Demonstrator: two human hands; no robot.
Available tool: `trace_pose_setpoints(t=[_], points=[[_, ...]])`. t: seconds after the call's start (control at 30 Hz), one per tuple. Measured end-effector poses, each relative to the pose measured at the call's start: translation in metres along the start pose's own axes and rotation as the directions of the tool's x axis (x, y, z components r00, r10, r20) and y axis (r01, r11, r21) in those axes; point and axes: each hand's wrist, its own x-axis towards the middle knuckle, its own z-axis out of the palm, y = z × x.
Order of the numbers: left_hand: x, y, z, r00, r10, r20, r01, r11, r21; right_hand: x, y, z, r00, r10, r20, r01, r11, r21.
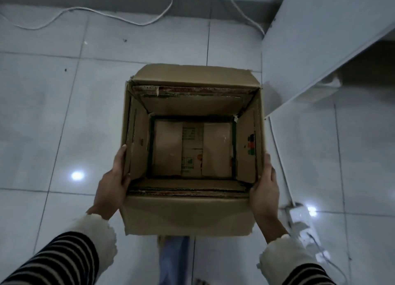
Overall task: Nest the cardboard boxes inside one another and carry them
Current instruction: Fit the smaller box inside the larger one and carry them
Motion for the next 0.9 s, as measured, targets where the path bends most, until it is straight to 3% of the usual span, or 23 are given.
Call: trace_pose_setpoints(t=[0.13, 0.4, 0.67, 0.9], points=[[0.069, 0.023, -0.011, 0.999, 0.049, -0.012, -0.048, 0.999, 0.006, 0.061, -0.025, 0.003, 0.998, -0.016, -0.066, 0.016, 1.0, -0.007], [0.222, 0.081, -0.036, 0.995, 0.1, 0.022, -0.1, 0.995, 0.001, 0.203, -0.087, 0.002, 0.994, 0.094, -0.055, -0.094, 0.996, 0.0], [0.314, 0.115, -0.046, 0.995, 0.098, 0.027, -0.097, 0.995, -0.03, 0.298, -0.128, -0.003, 0.986, 0.168, 0.0, -0.168, 0.986, 0.014], [0.388, 0.146, -0.056, 0.995, 0.094, 0.038, -0.095, 0.995, 0.019, 0.365, -0.156, -0.007, 0.997, 0.065, -0.044, -0.064, 0.998, 0.024]])
